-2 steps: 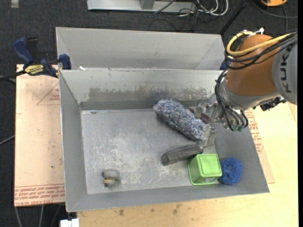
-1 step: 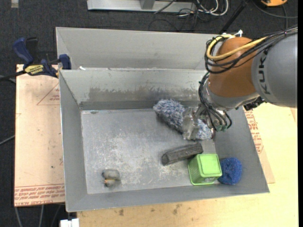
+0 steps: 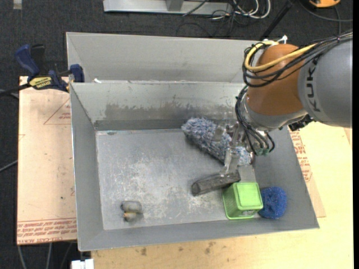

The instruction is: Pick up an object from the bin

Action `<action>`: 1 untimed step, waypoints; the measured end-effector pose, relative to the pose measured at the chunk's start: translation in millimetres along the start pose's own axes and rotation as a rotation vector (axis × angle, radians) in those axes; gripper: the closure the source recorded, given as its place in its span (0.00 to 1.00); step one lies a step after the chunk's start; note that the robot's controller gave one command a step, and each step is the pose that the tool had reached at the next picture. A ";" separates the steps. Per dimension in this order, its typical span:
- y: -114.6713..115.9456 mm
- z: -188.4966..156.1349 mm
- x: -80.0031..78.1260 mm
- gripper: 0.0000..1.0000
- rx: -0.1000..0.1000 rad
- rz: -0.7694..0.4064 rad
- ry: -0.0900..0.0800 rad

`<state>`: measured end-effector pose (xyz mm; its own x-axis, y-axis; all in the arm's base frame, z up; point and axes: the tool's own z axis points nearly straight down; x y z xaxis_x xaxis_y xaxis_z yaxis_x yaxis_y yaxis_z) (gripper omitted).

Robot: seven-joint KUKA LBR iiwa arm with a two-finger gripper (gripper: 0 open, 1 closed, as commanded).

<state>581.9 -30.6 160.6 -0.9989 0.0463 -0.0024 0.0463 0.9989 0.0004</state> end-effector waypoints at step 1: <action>0.0 0.0 0.0 0.00 0.000 0.000 0.000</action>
Offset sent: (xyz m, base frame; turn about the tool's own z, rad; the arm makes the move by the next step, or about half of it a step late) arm 0.0544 -0.0050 -0.0384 0.1397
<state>581.9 -30.5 160.6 -0.9989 0.0464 -0.0024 0.0464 0.9989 0.0004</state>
